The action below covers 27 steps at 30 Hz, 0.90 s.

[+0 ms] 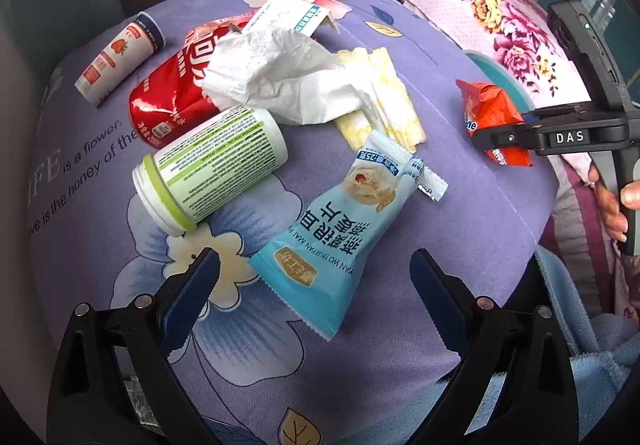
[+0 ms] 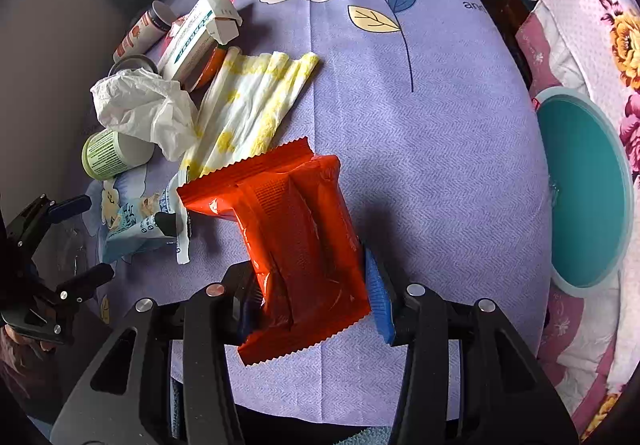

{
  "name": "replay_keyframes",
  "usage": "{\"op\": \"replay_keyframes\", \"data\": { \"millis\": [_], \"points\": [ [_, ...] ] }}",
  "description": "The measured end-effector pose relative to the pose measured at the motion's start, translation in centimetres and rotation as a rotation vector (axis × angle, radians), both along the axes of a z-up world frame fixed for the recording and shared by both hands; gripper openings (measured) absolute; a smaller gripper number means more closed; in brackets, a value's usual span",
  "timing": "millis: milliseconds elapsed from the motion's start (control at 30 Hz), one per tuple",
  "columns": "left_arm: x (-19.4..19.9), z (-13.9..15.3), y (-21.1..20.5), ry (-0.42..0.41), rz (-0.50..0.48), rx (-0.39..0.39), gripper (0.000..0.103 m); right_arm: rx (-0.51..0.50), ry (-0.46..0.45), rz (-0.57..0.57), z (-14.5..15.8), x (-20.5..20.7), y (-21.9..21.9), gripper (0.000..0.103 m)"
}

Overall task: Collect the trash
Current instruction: 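Grasp the blue snack packet with left tool while right tool carries the red snack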

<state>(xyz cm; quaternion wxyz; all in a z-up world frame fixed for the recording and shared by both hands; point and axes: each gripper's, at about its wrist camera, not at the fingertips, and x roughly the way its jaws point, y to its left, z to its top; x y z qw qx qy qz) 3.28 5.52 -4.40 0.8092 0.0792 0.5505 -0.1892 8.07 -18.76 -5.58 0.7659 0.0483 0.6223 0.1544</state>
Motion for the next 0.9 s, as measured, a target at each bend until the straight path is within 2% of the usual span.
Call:
{"op": "replay_keyframes", "data": {
  "millis": [167,367,433,467,533,633,900],
  "points": [
    [1.2,-1.5,-3.1,0.004,-0.092,0.076,0.096,0.012,-0.015,-0.016,0.4,-0.5,-0.2,0.043],
    [2.2,-3.4,-5.3,0.017,-0.139,0.126,0.096,0.03,-0.013,-0.041,0.2,-0.4,-1.0,0.043],
    [2.2,-3.7,-5.6,0.021,-0.144,0.119,0.082,0.037,-0.011,-0.054,0.0,-0.4,-1.3,0.043],
    [2.1,-3.6,-5.7,0.014,-0.14,0.109,0.08,0.04,-0.011,-0.059,-0.1,-0.5,-1.4,0.043],
    [1.8,-3.2,-5.9,-0.003,-0.137,0.096,0.054,0.045,-0.01,-0.065,-0.2,-0.4,-1.7,0.043],
    [1.5,-2.6,-6.1,0.004,-0.111,0.055,0.04,0.056,-0.012,-0.072,-0.3,-0.3,-1.9,0.043],
    [1.5,-0.3,-6.3,0.011,0.012,-0.061,0.038,0.095,-0.036,-0.098,0.0,-0.3,-2.9,0.043]
  ]
}}
